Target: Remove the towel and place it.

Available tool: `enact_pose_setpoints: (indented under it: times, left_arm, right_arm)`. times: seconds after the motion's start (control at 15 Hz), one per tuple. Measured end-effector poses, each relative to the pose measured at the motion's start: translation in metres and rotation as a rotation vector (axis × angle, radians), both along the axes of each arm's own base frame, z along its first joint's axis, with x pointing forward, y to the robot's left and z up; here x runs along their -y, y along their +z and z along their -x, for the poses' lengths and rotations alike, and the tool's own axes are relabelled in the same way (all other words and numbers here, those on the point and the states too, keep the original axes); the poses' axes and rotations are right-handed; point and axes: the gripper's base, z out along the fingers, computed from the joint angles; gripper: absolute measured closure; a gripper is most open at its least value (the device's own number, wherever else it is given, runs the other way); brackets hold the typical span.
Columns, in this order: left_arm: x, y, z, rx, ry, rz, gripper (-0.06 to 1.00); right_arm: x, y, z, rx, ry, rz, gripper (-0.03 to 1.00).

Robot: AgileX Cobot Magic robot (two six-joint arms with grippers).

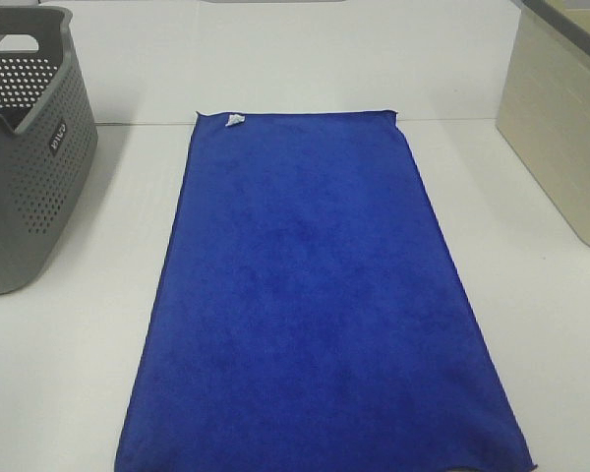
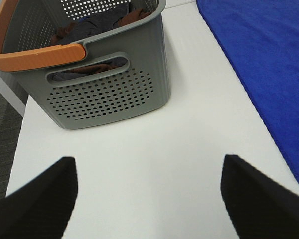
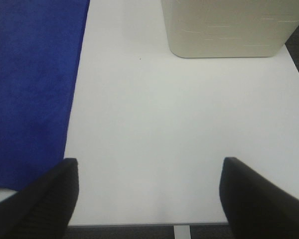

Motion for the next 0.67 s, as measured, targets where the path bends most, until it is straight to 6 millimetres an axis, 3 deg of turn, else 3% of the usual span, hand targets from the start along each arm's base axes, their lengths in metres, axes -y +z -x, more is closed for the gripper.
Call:
enact_pose_setpoints:
  times: [0.67]
  left_arm:
    - [0.0001,0.0000,0.0000,-0.001,0.015,0.031,0.20]
  right_arm:
    - [-0.0002,0.0000,0.0000,0.000,0.001,-0.002,0.20]
